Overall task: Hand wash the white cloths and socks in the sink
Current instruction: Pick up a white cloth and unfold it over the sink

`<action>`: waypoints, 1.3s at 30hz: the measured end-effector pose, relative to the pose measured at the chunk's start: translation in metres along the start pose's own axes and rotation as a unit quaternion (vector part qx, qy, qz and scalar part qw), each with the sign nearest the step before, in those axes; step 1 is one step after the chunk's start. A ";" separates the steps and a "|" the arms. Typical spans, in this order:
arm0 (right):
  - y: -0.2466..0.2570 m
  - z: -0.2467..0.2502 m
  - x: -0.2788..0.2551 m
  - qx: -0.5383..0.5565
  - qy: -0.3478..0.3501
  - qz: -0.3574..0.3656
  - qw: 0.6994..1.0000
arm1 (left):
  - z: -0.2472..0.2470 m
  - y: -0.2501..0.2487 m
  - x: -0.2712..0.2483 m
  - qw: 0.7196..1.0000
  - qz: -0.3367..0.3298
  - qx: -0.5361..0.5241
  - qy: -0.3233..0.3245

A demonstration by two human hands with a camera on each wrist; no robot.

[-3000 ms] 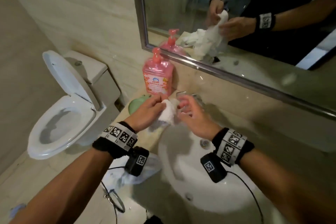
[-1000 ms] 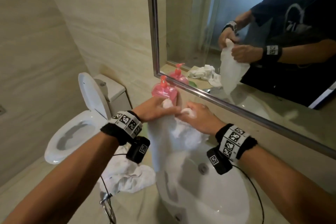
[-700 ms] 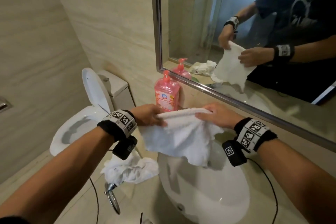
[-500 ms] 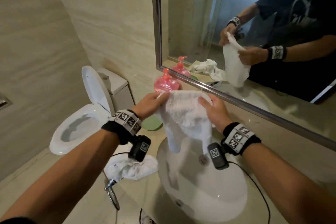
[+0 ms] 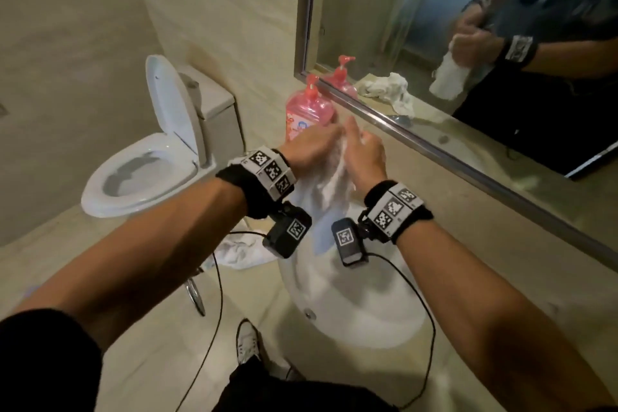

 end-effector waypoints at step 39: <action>-0.018 -0.024 0.005 0.019 0.009 0.005 1.000 | 0.004 0.026 0.011 0.996 0.046 -0.005 -0.070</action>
Point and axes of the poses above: each hand's wrist, its own x-axis towards the middle knuckle, its own z-axis out of the back of the hand, y = z × x, the point moved 3 cm from there along x, towards the middle knuckle, and after that the axes turned 2 degrees about -y, right-handed, at the moved point
